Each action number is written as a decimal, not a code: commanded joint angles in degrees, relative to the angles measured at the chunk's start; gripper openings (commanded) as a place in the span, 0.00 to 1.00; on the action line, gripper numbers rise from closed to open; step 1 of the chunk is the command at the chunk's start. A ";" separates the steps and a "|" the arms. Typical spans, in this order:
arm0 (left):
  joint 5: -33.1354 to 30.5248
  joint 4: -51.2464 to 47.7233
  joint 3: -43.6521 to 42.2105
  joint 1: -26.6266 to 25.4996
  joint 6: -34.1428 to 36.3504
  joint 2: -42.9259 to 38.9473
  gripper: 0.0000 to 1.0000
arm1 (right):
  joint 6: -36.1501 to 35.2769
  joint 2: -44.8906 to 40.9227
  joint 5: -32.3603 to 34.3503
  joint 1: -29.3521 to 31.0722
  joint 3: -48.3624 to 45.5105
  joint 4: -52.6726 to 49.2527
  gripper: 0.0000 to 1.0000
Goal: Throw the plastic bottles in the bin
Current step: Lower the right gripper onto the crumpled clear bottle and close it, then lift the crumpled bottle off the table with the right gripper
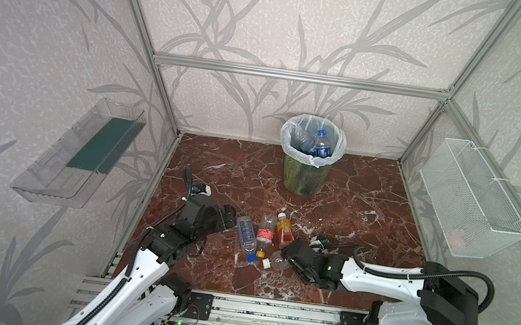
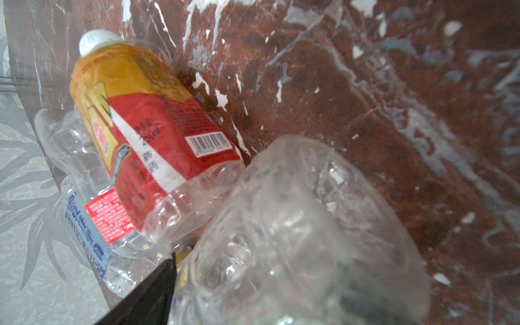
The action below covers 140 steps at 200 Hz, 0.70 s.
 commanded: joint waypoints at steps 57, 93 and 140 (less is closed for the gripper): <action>-0.52 0.36 -0.86 0.41 -0.06 -0.30 0.98 | -1.07 -10.21 4.05 -0.20 -7.20 -10.11 0.72; 0.06 1.40 -1.34 0.41 -0.50 0.47 0.98 | -3.41 -17.73 8.12 -1.06 -10.59 -14.21 0.57; 0.32 1.71 -1.55 0.57 -0.67 0.98 0.98 | -14.17 -28.19 5.06 -6.93 -13.92 -16.62 0.50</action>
